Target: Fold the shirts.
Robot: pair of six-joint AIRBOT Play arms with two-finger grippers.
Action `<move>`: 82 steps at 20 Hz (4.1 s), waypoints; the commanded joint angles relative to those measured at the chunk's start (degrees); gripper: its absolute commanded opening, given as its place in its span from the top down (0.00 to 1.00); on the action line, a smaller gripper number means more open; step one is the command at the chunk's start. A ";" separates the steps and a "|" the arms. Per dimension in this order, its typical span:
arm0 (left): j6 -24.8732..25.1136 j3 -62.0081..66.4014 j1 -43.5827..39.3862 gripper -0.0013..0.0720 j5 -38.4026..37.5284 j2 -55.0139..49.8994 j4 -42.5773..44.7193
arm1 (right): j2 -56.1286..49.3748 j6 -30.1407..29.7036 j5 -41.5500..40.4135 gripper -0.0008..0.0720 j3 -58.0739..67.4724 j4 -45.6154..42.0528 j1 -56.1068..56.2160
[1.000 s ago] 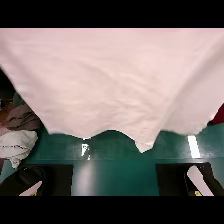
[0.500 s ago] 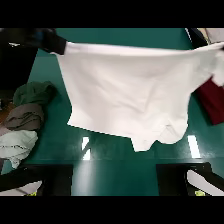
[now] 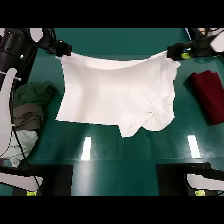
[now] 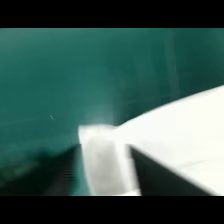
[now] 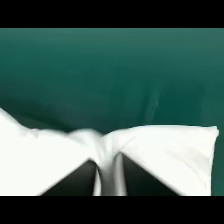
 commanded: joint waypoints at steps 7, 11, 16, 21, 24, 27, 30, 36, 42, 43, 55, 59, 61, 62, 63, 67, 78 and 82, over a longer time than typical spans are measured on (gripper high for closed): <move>1.05 0.07 10.12 0.16 -15.82 -1.64 -1.97 | -5.44 -0.96 8.50 0.26 9.40 11.96 -4.26; 2.80 -5.46 12.22 0.16 -19.45 0.20 -7.63 | 0.63 -2.60 11.61 0.37 2.14 11.74 -4.20; 4.35 -31.28 12.15 0.16 -13.88 10.34 -7.02 | 9.40 -2.60 11.34 0.37 -9.38 11.74 -4.13; 4.50 -47.69 12.15 0.16 -6.25 16.31 -8.50 | 16.46 -2.58 8.28 0.37 -17.88 11.76 -4.13; 4.50 -52.46 12.15 0.16 -2.36 16.28 -11.78 | 18.80 -2.58 7.98 0.37 -20.04 11.78 -4.13; 4.48 -53.64 12.15 0.16 1.99 16.31 -14.36 | 19.21 -2.58 8.22 0.37 -19.91 12.04 -4.13; 4.46 -53.75 12.15 0.16 4.76 16.06 -16.24 | 19.23 -2.56 8.24 0.37 -19.96 12.26 -4.11; 4.46 -54.53 12.15 0.16 5.51 15.98 -16.74 | 19.23 -2.56 8.66 0.37 -19.96 12.24 -4.11; 4.46 -54.53 12.15 0.16 3.41 13.29 -19.98 | 19.23 -2.56 9.01 0.37 -19.96 12.24 -4.11; 4.44 -54.53 12.15 0.16 3.61 13.18 -20.09 | 19.23 -2.56 9.33 0.37 -19.96 12.24 -4.13; 4.55 -52.48 12.15 0.94 0.55 18.10 -19.93 | 19.28 -2.51 22.53 0.37 -20.70 11.56 -4.13; 6.12 -52.17 12.15 0.94 -0.22 24.50 -19.98 | 22.12 3.50 24.48 0.37 -32.30 8.50 -4.15; 7.06 -52.13 12.15 0.94 -1.11 25.83 -20.06 | 24.17 7.08 23.39 0.37 -40.94 8.72 -4.13; 7.06 -52.15 12.15 0.94 -1.53 26.01 -20.22 | 25.03 8.87 22.51 0.37 -44.81 8.94 -4.13; 7.06 -52.15 12.15 0.94 -1.88 26.01 -20.26 | 25.92 10.97 21.16 0.37 -48.52 9.20 -4.13; 7.06 -52.15 12.15 0.94 -2.08 26.01 -21.57 | 29.55 16.20 14.08 0.37 -57.90 12.26 -4.11; 7.08 -52.15 12.15 0.94 -2.23 26.01 -22.43 | 23.93 22.47 1.68 0.37 -62.73 19.67 3.28; 7.15 -52.13 12.15 0.94 -2.34 26.01 -22.43 | 24.09 25.22 -2.67 0.37 -62.73 19.63 3.96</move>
